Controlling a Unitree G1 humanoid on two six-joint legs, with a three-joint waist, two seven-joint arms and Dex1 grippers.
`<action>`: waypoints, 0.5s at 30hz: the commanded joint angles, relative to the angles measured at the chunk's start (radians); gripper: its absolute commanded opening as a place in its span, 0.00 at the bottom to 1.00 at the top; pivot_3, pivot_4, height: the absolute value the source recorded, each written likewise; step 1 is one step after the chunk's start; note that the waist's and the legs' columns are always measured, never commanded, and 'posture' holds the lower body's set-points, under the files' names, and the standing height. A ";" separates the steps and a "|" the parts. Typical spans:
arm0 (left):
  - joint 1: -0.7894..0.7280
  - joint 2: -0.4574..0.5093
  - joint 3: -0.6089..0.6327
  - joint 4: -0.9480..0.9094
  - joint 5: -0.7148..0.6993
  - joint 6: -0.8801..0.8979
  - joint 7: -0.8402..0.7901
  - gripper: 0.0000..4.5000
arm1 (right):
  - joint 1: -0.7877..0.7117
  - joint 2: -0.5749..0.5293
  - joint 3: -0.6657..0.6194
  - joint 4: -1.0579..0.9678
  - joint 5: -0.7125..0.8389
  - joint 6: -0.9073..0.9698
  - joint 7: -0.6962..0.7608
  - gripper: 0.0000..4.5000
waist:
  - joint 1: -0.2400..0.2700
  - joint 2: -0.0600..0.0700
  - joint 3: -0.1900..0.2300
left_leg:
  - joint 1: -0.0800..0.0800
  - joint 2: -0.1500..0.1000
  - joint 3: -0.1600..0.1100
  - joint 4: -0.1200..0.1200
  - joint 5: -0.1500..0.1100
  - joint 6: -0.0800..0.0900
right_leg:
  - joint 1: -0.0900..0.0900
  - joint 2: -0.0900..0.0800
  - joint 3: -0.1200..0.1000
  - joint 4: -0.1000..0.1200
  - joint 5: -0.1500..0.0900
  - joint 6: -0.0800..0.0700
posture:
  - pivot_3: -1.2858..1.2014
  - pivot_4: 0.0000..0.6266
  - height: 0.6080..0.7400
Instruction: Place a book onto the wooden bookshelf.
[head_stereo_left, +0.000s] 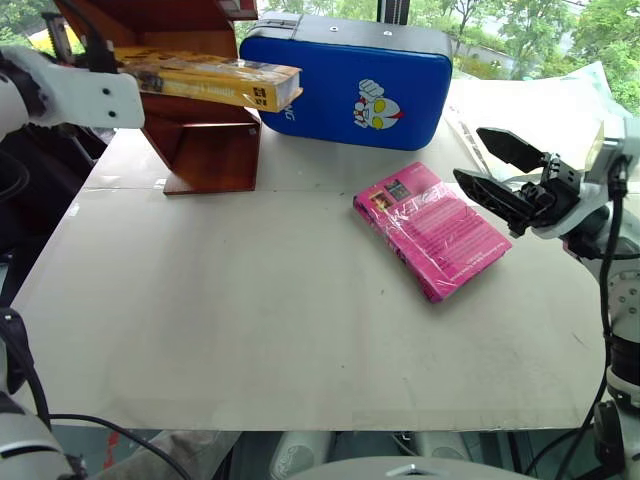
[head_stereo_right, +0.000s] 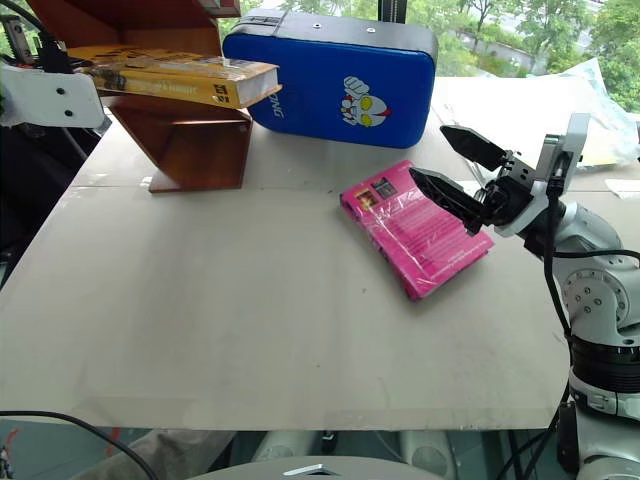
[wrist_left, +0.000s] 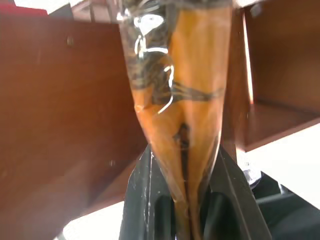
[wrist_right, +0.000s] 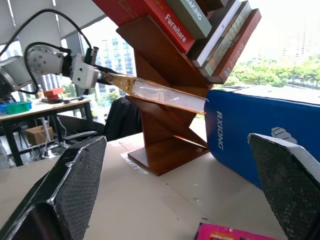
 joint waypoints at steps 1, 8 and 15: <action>-0.063 0.008 -0.003 0.053 0.028 0.011 0.055 0.01 | -0.013 -0.006 -0.017 -0.032 -0.012 -0.002 -0.020 1.00 | -0.004 0.000 0.000 | 0.000 0.000 -0.001 0.000 0.000 0.000 | 0.000 0.000 -0.001 0.001 0.001 -0.001 | 0.52 0.24 1.00; -0.126 -0.032 -0.063 0.186 0.070 0.034 0.076 0.01 | 0.013 -0.006 -0.026 -0.053 -0.044 -0.009 -0.047 1.00 | -0.021 0.000 0.000 | 0.001 0.000 -0.003 0.002 0.001 -0.001 | 0.000 0.001 -0.003 0.003 0.001 -0.002 | 0.52 0.24 1.00; -0.161 -0.020 -0.086 0.240 0.097 0.128 0.056 0.10 | 0.036 -0.006 -0.045 -0.064 -0.047 -0.017 -0.055 1.00 | -0.042 0.000 0.000 | 0.000 0.000 -0.002 0.002 0.001 -0.002 | 0.000 0.001 -0.003 0.003 0.001 -0.002 | 0.52 0.24 1.00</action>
